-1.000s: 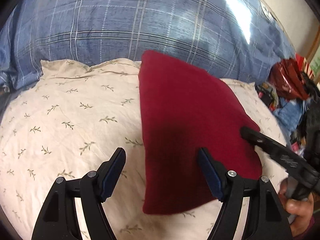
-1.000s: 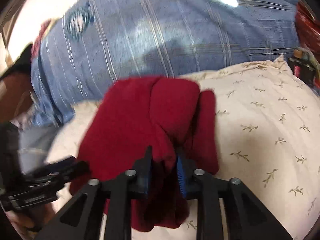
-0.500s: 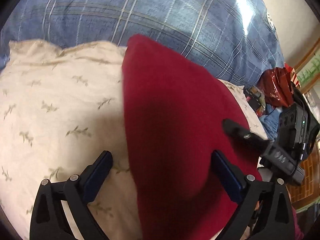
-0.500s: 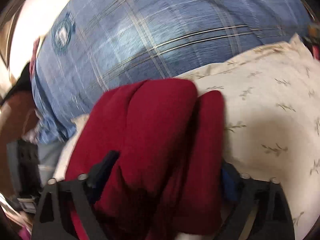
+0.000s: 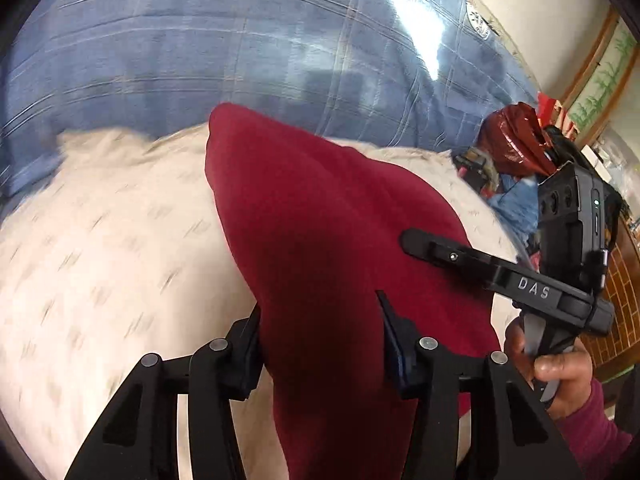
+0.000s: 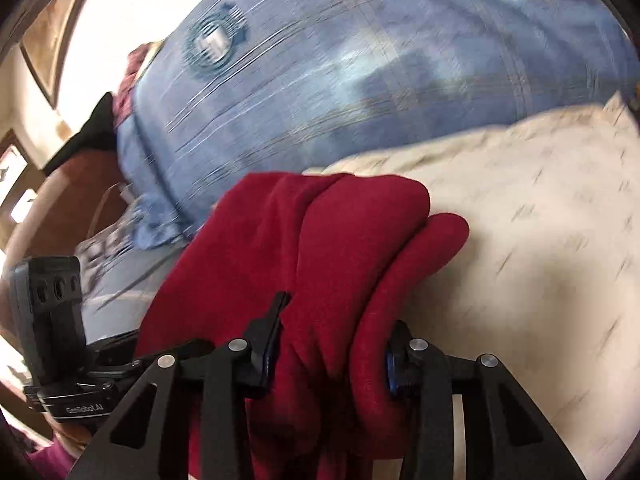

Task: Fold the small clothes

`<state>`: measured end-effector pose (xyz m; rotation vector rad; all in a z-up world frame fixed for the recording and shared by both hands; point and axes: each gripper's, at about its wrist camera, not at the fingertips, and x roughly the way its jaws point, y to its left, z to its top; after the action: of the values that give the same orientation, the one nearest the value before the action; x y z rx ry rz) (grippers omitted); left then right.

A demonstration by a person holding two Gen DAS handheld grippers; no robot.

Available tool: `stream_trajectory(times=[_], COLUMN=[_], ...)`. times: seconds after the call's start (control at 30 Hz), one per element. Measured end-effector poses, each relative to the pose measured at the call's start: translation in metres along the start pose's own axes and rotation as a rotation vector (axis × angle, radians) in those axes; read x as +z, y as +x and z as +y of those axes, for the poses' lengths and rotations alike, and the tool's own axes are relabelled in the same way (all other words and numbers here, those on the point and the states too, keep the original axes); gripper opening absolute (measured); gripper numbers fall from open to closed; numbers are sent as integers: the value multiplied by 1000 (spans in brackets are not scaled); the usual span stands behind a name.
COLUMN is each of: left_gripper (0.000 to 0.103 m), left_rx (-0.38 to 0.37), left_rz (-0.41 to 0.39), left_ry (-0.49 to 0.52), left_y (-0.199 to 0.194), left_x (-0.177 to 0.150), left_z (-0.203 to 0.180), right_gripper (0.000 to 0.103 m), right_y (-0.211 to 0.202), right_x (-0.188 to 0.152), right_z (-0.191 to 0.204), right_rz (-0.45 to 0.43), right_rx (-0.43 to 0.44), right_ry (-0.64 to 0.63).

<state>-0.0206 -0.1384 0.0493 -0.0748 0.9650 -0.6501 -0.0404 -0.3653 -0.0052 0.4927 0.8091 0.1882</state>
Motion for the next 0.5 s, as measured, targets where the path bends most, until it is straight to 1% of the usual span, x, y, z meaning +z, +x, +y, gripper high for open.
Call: stream_trajectory(times=[0.03, 0.07, 0.1, 0.13, 0.17, 0.2, 0.27, 0.3, 0.33, 0.37, 0.4, 0.43, 0.47, 0.5], left_gripper=[49, 50, 54, 57, 61, 62, 62, 63, 63, 65, 66, 66, 67, 67], left_rx=[22, 45, 69, 88, 92, 96, 129, 159, 200, 232, 253, 275, 292, 306], left_rz=[17, 39, 60, 70, 67, 48, 16, -8, -34, -48, -55, -65, -73, -78], left_ry=[-19, -39, -59, -82, -99, -108, -82, -61, -39, -23, -11, 0, 3, 0], left_y=[-2, 2, 8, 13, 14, 10, 0, -6, -10, -12, -13, -12, -13, -12], left_x=[-12, -23, -33, -41, -46, -48, -47, -45, -43, -41, -40, -39, -43, -44], left_z=[3, 8, 14, 19, 22, 23, 18, 14, 8, 4, 1, -3, -7, -10], right_gripper=[45, 50, 52, 55, 56, 56, 56, 56, 56, 52, 51, 47, 42, 40], right_y=[5, 13, 20, 20, 13, 2, -20, -34, -43, -47, -50, -48, -43, -34], right_x=[-10, -18, -27, -32, -36, -38, -39, -39, -39, -39, -40, -40, -43, -46], right_z=[4, 7, 9, 9, 9, 11, 19, 29, 37, 44, 57, 67, 77, 86], right_rz=[22, 54, 89, 99, 94, 76, 34, 0, -22, -31, -27, -16, -8, -1], right_rx=[14, 7, -33, -67, -81, -88, -125, -152, -154, -145, -113, -94, -93, -121], right_ry=[1, -6, -16, -22, -20, -18, -51, -97, -126, -148, -193, -231, -276, -318])
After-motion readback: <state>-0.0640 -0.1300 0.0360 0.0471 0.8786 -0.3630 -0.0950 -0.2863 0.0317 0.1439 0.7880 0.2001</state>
